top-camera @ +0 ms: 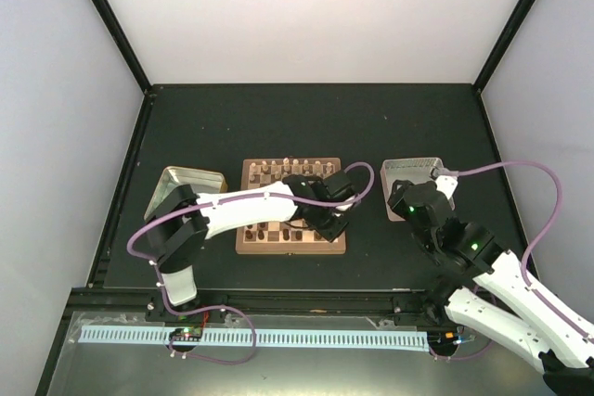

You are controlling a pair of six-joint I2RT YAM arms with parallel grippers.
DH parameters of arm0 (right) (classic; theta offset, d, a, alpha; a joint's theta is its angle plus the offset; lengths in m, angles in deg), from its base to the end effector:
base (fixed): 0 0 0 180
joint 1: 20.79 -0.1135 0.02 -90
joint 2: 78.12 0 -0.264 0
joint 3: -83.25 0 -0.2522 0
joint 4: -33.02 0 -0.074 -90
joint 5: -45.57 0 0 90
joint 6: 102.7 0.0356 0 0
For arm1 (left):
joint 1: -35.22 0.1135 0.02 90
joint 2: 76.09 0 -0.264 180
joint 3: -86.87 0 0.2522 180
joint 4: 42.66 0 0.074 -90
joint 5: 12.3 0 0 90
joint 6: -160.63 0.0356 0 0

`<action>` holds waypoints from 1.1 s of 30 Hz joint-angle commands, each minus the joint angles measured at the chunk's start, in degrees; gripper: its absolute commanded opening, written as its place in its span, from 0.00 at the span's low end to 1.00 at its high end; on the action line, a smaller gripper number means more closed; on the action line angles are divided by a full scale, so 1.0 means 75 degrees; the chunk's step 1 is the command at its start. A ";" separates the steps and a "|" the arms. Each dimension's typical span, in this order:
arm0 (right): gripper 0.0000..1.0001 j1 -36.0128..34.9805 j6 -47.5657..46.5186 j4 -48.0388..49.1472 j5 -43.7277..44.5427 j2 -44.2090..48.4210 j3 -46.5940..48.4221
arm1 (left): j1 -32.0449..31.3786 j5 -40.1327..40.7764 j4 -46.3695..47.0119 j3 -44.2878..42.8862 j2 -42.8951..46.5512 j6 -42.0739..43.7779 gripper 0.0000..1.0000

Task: Set up the chess pieces on the board
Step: Place the chess piece on the chessboard, then pick up the chess piece from the chessboard.

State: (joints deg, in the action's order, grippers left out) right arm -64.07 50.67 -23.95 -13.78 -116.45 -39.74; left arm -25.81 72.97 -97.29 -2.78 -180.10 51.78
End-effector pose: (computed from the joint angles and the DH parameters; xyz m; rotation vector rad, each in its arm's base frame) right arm 0.1100 0.0786 0.2932 0.6573 2.0708 0.4846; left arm 0.1754 -0.3229 0.2049 1.0574 2.6803 -0.4342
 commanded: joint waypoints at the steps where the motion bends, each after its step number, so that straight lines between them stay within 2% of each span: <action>1: 0.53 0.0031 -0.0285 0.0350 -0.0220 -0.0069 0.0129 | 0.0172 0.0146 -0.0148 -0.0338 0.0790 -0.0109 0.29; 6: 0.53 0.0041 -0.0855 0.0908 -0.1067 -0.0622 0.0143 | 0.0689 0.0639 0.0003 0.0141 0.1840 -0.0229 0.34; 10: 0.54 0.0039 -0.1180 0.1310 -0.1871 -0.1341 0.0253 | 0.1407 0.0930 0.0303 0.0996 0.2723 -0.0285 0.43; 15: 0.54 0.0030 -0.1374 0.1562 -0.2481 -0.2228 0.0555 | 0.2385 0.0470 0.0512 0.1947 0.3138 0.0007 0.50; 20: 0.54 0.0032 -0.1357 0.1796 -0.2744 -0.2833 0.0603 | 0.2844 -0.0088 0.0627 0.1990 0.2575 0.0661 0.50; 25: 0.53 0.0030 -0.1372 0.1840 -0.2877 -0.3121 0.0628 | 0.2911 0.0055 0.0669 0.1515 0.1603 0.1148 0.48; 30: 0.53 0.0030 -0.1476 0.1795 -0.2850 -0.3214 0.0649 | 0.2908 0.0073 0.0709 0.0924 0.0850 0.1578 0.39; 33: 0.53 0.0033 -0.1536 0.1740 -0.2850 -0.3246 0.0689 | 0.2907 0.0168 0.0709 0.0607 0.0477 0.1788 0.37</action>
State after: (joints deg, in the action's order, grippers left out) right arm -64.03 40.66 -11.53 -34.76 -140.67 -36.46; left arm -4.48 74.45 -93.31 6.40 -174.07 61.09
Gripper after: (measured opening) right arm 0.530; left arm 0.378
